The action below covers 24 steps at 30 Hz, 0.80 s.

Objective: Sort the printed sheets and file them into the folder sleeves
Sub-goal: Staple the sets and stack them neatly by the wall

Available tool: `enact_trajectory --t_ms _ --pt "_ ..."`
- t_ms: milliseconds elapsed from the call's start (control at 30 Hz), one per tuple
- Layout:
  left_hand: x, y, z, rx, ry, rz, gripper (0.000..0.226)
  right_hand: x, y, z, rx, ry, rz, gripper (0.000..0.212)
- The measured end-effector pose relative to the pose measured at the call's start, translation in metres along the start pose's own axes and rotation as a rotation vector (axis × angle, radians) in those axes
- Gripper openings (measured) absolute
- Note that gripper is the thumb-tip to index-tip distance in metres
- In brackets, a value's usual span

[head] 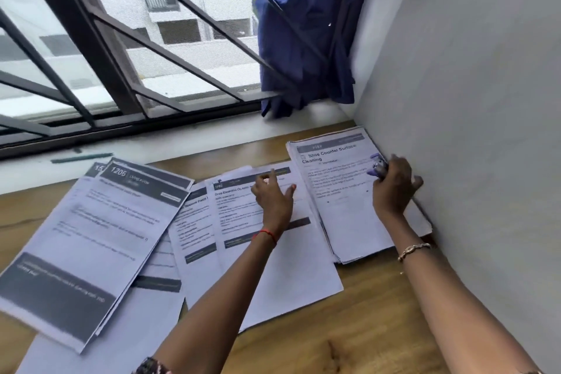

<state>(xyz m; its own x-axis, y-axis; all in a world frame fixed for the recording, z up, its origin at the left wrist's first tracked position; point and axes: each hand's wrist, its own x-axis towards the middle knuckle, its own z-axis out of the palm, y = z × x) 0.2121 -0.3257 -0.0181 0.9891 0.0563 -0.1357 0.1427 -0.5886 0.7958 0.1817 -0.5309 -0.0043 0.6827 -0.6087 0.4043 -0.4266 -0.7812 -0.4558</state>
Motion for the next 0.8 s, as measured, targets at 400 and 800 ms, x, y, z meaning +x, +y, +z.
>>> enact_trajectory --t_ms 400,800 --pt "-0.054 -0.098 -0.097 0.080 0.330 -0.443 0.080 -0.109 -0.110 0.035 0.254 -0.813 -0.402 0.020" --pt "-0.056 -0.124 -0.128 -0.261 0.281 -0.223 0.063 -0.153 -0.135 0.036 0.356 -0.834 -0.426 0.020"
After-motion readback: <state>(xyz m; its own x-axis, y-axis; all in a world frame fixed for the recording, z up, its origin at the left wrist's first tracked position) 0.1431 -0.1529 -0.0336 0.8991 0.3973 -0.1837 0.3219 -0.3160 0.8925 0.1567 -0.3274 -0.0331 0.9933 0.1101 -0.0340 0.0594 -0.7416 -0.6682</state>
